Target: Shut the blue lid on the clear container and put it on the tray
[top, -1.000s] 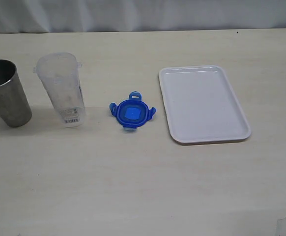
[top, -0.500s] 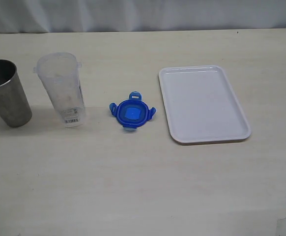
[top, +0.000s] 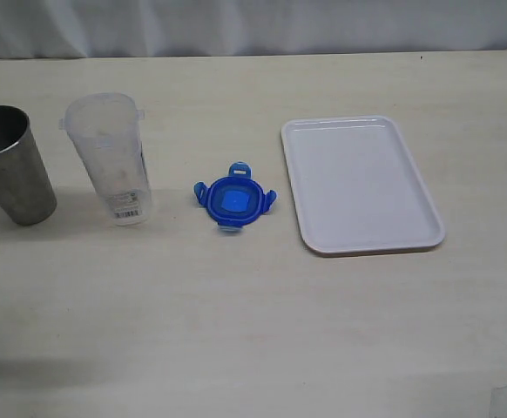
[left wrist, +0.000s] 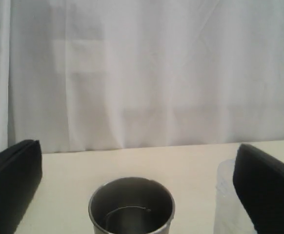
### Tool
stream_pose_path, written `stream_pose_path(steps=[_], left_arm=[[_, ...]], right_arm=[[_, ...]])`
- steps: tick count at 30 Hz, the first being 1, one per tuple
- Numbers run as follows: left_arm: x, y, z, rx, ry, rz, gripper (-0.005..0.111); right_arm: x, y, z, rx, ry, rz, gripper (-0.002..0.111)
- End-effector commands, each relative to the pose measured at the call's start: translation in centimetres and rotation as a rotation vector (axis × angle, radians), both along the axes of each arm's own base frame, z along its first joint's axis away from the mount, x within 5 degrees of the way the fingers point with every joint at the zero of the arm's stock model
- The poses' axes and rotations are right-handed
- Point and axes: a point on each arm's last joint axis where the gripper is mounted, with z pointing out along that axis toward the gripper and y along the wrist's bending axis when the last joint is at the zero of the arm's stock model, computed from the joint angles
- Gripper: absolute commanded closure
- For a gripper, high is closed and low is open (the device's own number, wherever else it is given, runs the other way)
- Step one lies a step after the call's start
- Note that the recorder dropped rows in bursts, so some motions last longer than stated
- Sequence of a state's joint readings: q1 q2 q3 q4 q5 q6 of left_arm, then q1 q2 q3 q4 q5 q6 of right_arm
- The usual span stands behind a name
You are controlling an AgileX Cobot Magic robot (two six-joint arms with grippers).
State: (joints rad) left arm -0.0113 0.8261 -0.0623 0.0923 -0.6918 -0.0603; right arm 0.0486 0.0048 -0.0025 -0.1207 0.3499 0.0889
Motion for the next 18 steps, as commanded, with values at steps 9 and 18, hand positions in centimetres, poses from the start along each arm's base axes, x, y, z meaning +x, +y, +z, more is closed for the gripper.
stream_pose_path(steps=[9, 18], left_arm=[[2.6, -0.3, -2.6, -0.006, 0.078, -0.022, 0.003], [3.8, -0.3, -4.6, 0.033, 0.139, -0.023, 0.003]], right_arm=[[0.0, 0.0, 0.0, -0.003, -0.006, 0.003, 0.104], [0.0, 0.0, 0.0, -0.003, -0.006, 0.003, 0.104]])
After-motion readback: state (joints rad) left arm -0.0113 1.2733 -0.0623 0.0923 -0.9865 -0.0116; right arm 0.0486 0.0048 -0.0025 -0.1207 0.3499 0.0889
